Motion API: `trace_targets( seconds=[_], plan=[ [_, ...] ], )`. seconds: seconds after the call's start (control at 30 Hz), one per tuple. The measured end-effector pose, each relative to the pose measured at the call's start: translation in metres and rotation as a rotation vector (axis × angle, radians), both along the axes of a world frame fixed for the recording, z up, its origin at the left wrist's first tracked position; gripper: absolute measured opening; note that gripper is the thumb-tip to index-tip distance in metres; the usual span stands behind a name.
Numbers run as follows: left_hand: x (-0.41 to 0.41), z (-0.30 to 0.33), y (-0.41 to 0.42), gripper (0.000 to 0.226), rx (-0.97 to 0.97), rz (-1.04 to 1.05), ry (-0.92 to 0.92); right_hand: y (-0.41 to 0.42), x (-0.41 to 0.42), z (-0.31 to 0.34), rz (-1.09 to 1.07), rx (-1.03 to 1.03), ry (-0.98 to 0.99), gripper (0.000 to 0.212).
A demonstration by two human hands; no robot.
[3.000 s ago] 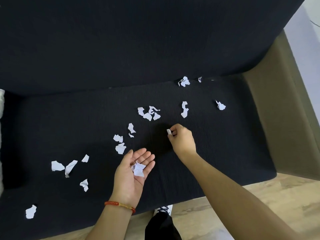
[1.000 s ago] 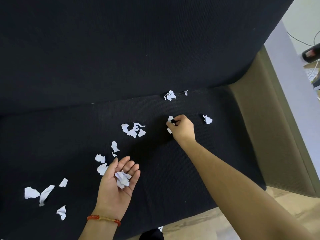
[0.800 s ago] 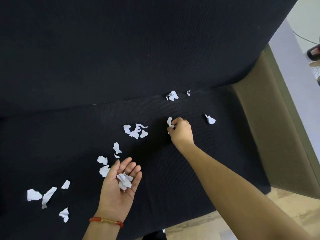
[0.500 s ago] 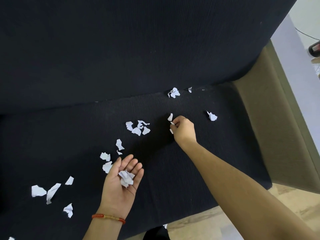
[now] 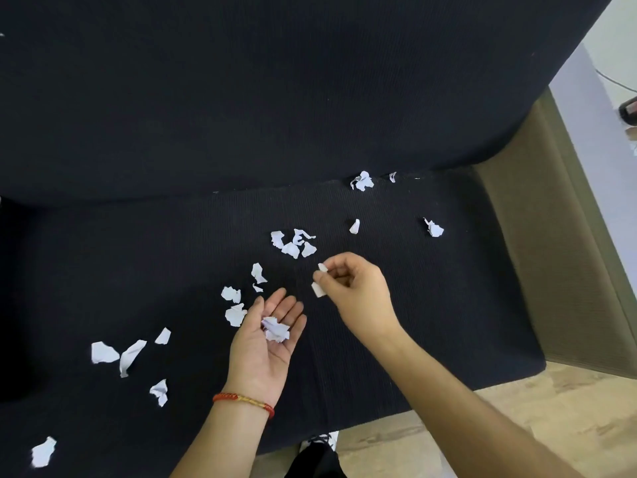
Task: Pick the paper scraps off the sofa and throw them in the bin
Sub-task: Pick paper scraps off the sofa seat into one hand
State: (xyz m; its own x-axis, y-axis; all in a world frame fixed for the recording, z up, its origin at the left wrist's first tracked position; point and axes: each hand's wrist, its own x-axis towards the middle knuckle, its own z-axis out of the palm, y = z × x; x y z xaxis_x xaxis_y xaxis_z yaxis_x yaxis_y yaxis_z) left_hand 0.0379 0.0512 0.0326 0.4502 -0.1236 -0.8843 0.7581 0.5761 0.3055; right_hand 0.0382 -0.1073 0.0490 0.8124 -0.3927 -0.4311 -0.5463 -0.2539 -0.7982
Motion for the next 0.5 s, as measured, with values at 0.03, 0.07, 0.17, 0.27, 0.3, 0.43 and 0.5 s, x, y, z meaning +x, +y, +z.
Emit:
trace_targets(
  seconds=[0.03, 0.07, 0.17, 0.27, 0.3, 0.43, 0.5],
  plan=[
    [-0.001, 0.001, 0.001, 0.036, 0.002, -0.001, 0.001, 0.011, -0.005, 0.008, 0.014, 0.031, -0.003, 0.004],
    [-0.002, 0.002, 0.003, 0.036, 0.002, 0.000, 0.000, 0.023, -0.011, 0.015, 0.034, 0.066, -0.004, 0.004],
    [-0.007, 0.006, 0.010, 0.040, -0.029, -0.025, -0.016, 0.054, -0.027, 0.027, 0.140, 0.107, -0.009, 0.008],
    [-0.014, 0.008, 0.017, 0.047, -0.071, -0.026, -0.002, 0.073, -0.037, 0.023, 0.258, 0.001, -0.016, 0.011],
    [-0.016, 0.007, 0.020, 0.046, -0.084, -0.017, 0.001, 0.077, -0.038, 0.022, 0.281, -0.030, -0.012, 0.011],
    [-0.020, 0.005, 0.030, 0.034, -0.108, 0.000, -0.044, 0.083, -0.041, 0.022, 0.307, -0.068, -0.014, 0.010],
    [-0.021, 0.006, 0.033, 0.034, -0.103, -0.003, -0.068, 0.086, -0.042, 0.022, 0.318, -0.084, -0.018, 0.010]
  ],
)
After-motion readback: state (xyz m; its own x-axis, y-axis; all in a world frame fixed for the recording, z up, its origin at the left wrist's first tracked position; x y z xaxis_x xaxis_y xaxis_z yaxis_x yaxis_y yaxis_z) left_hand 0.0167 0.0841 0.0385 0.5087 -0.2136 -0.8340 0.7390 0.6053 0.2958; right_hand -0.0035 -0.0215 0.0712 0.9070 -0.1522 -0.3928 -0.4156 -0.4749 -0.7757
